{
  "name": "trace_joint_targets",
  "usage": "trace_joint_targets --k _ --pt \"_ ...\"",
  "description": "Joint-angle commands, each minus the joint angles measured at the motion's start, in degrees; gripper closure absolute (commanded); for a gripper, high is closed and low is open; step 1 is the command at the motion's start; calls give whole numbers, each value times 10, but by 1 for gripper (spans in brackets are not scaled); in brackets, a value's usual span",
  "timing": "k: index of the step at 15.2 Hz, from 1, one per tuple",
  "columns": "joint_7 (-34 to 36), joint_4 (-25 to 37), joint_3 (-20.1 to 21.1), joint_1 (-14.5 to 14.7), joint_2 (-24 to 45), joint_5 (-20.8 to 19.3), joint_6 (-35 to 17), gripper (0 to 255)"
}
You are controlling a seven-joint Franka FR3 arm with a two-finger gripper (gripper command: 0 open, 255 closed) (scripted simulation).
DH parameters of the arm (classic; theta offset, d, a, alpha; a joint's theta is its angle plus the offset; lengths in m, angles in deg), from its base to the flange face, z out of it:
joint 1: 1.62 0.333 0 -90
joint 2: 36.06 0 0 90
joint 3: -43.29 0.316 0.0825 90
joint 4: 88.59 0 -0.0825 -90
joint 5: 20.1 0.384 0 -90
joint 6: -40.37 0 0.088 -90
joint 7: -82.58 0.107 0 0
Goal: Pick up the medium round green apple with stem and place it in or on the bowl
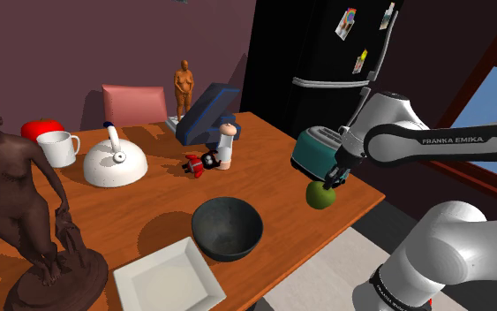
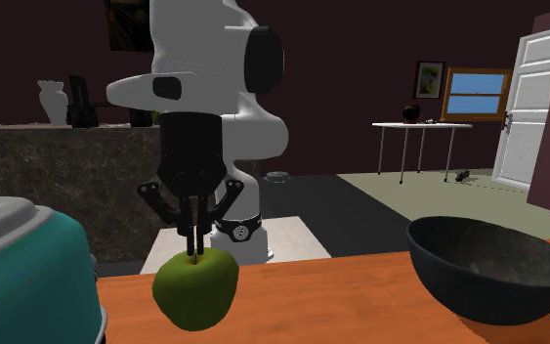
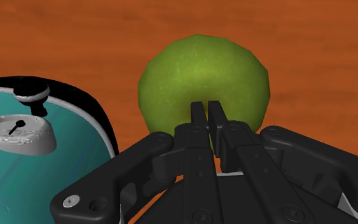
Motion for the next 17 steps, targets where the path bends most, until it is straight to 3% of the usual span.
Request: trace_joint_targets --k 1,17 --pt "0 0 0 0 0 0 0 255" --pt "-1 105 18 11 -43 20 148 255"
